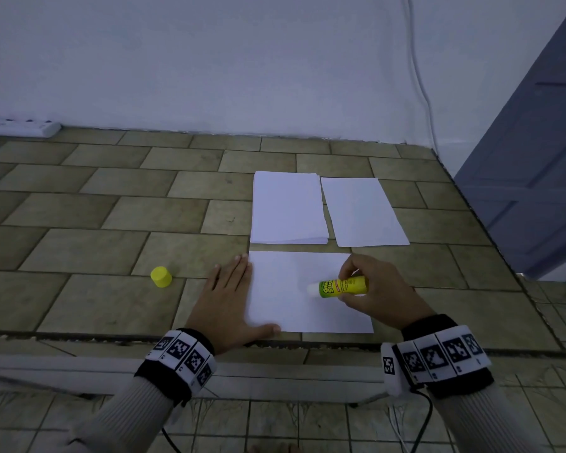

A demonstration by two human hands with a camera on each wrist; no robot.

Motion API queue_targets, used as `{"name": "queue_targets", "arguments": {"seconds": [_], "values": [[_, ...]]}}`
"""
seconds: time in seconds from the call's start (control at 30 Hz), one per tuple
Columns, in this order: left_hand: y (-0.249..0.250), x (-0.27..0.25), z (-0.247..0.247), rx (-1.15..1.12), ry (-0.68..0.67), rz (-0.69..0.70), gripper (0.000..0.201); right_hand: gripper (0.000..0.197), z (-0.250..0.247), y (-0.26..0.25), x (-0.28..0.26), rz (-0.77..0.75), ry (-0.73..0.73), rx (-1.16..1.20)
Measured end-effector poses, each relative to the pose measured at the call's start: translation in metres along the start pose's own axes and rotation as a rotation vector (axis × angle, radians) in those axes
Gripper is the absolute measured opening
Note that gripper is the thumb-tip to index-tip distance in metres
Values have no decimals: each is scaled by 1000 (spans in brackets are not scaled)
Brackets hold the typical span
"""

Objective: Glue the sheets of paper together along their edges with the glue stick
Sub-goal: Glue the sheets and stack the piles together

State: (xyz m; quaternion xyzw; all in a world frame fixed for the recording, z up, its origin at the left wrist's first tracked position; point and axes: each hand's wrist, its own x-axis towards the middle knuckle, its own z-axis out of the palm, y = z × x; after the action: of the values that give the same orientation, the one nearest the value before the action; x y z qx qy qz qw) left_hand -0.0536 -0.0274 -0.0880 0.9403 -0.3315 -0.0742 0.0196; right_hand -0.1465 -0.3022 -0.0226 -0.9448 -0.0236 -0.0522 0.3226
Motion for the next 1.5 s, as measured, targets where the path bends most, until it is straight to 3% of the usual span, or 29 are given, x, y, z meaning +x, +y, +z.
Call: {"name": "queue_targets", "arguments": {"seconds": [0.1,0.2,0.27,0.33,0.57,0.77,1.03,1.1,1.17,1.27,1.37,1.5], "values": [[-1,0,2,-5,7,4,138,34,-3,3,-1,47,-123,-123],[0,0,0,-29,15,11,139,40,-2,4,-1,39,-272,-440],[0,0,0,-24,8,15,139,37,-4,4,-3,49,-263,-529],[0,0,0,-30,12,16,139,33,-7,7,-5,71,-176,-483],[0,0,1,2,-15,6,139,28,-31,21,1,318,303,3],[-1,1,2,-36,15,13,137,37,-41,38,7,551,404,44],[1,0,0,7,-2,12,133,40,-36,53,7,628,381,-44],[1,-1,-1,14,-16,12,133,33,-35,52,4,676,374,-12],[2,-1,-1,9,-17,12,134,26,-34,51,0,751,293,-33],[2,0,-2,23,-28,4,134,34,-32,41,-5,831,34,-192],[3,-1,-4,39,-50,-2,133,24,-22,25,1,716,-118,-176],[4,0,-6,41,-58,2,133,14,-10,-4,32,486,-39,-59]]}}
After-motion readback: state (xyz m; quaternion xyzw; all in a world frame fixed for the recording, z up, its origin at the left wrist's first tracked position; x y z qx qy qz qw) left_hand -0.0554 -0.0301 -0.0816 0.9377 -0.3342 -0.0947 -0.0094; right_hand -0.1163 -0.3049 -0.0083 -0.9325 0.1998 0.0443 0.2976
